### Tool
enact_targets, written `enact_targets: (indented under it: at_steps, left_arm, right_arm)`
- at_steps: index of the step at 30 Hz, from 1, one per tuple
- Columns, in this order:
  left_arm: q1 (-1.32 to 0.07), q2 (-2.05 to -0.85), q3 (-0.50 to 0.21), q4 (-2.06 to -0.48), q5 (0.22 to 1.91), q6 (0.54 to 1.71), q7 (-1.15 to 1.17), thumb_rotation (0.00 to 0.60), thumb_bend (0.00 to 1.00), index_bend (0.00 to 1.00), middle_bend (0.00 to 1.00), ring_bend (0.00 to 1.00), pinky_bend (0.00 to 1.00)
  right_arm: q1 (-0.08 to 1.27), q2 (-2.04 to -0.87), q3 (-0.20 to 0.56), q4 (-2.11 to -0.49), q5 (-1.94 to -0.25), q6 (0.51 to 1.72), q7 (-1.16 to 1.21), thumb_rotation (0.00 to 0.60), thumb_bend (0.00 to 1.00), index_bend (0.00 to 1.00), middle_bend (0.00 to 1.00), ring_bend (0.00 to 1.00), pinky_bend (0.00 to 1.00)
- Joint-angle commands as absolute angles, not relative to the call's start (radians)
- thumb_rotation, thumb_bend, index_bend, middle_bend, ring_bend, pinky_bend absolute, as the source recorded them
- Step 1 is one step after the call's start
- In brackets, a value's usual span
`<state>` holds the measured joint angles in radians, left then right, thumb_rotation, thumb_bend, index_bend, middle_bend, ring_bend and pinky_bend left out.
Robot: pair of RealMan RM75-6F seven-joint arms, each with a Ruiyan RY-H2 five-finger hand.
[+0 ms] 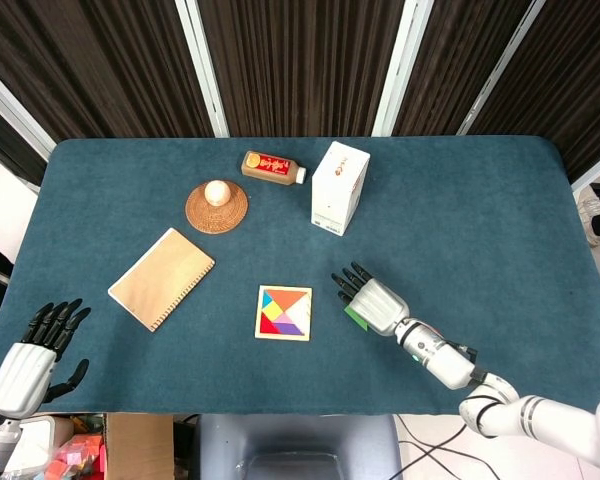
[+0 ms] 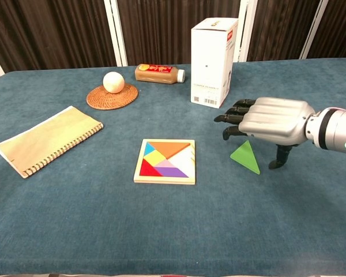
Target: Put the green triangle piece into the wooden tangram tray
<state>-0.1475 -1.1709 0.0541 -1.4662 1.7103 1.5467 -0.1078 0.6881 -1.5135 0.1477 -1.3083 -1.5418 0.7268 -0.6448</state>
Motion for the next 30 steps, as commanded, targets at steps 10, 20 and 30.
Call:
enact_targets:
  at_steps: [10,20,30]
  left_arm:
    - [-0.146,-1.172,0.054,-1.467,1.714,1.548,-0.106,0.600,0.44,0.00,0.00,0.00,0.00]
    - [-0.146,-1.168,0.055,-1.466,1.721,1.552,-0.116,0.600,0.45,0.00,0.00,0.00,0.00]
    - [-0.146,-1.167,0.056,-1.465,1.721,1.550,-0.114,0.600,0.45,0.00,0.00,0.00,0.00]
  right_arm:
    - [0.724,-1.540,0.113,-1.289,-1.478,0.727,-0.675,0.600,0.36,0.41,0.00,0.00,0.00]
    - [0.736,-1.555,0.092,-1.287,-1.435,0.748,-0.710,0.600,0.36,0.48,0.00,0.00,0.00]
    - [0.746,-1.562,0.075,-1.280,-1.400,0.767,-0.733,0.600,0.37,0.54,0.00,0.00,0.00]
